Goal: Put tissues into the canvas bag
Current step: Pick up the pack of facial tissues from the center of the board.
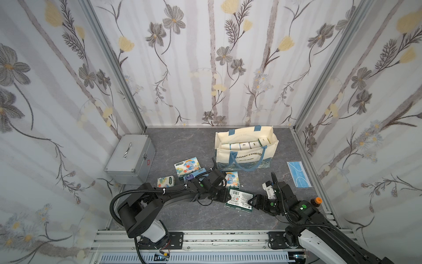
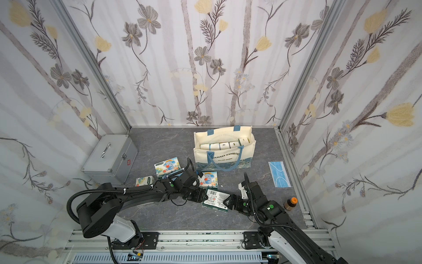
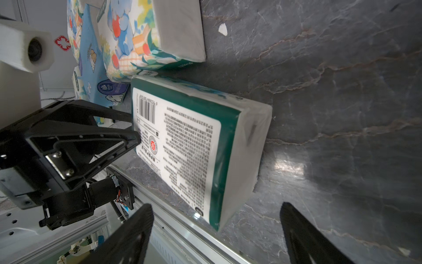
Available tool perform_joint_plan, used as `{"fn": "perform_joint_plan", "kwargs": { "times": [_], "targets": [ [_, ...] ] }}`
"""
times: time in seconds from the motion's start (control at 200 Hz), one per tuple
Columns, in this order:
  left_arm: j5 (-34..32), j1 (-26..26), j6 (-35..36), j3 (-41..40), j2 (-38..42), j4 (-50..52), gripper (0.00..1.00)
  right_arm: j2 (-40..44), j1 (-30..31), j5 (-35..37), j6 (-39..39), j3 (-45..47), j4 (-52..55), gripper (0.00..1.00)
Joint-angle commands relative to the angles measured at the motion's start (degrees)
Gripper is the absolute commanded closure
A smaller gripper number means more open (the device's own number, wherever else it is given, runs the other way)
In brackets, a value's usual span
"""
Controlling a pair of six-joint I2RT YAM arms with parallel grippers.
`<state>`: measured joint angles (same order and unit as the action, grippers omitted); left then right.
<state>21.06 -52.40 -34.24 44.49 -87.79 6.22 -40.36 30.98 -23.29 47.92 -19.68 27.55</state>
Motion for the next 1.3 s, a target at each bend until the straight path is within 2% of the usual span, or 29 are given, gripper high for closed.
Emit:
{"fn": "perform_joint_plan", "kwargs": {
  "times": [0.0, 0.23, 0.515, 0.69, 0.944, 1.114, 1.299],
  "targets": [
    [-0.49, 0.03, -0.02, -0.31, -0.5, 1.14, 0.59, -2.86, -0.16, -1.5, -0.3, -0.67, -3.81, 0.11],
    [1.29, 0.06, 1.74, 1.37, -0.73, 4.31, 0.59, -2.21, -0.28, -1.7, 1.26, 1.31, -5.75, 0.08],
    [1.41, 0.14, 1.62, -1.98, 0.22, 1.28, 0.73, -2.85, -0.22, -0.18, 5.67, 5.71, -13.68, 0.08],
    [-0.82, 0.41, 1.17, -4.78, 0.85, 0.44, 0.73, -5.75, -0.31, -1.75, 7.24, 7.42, -19.46, 0.08],
    [0.61, 0.69, 1.78, -3.92, -1.33, 0.21, 0.73, -13.17, -0.37, -5.92, 7.99, 7.04, -29.24, 0.11],
    [1.01, 0.76, 1.71, -3.84, -1.85, 0.07, 0.73, -17.6, -0.53, -8.44, 8.13, 6.63, -35.13, 0.16],
    [1.4, 0.74, 1.72, -3.53, -2.39, -0.01, 0.73, -20.85, -0.48, -11.34, 8.41, 6.89, -40.87, 0.28]
  ]
}}
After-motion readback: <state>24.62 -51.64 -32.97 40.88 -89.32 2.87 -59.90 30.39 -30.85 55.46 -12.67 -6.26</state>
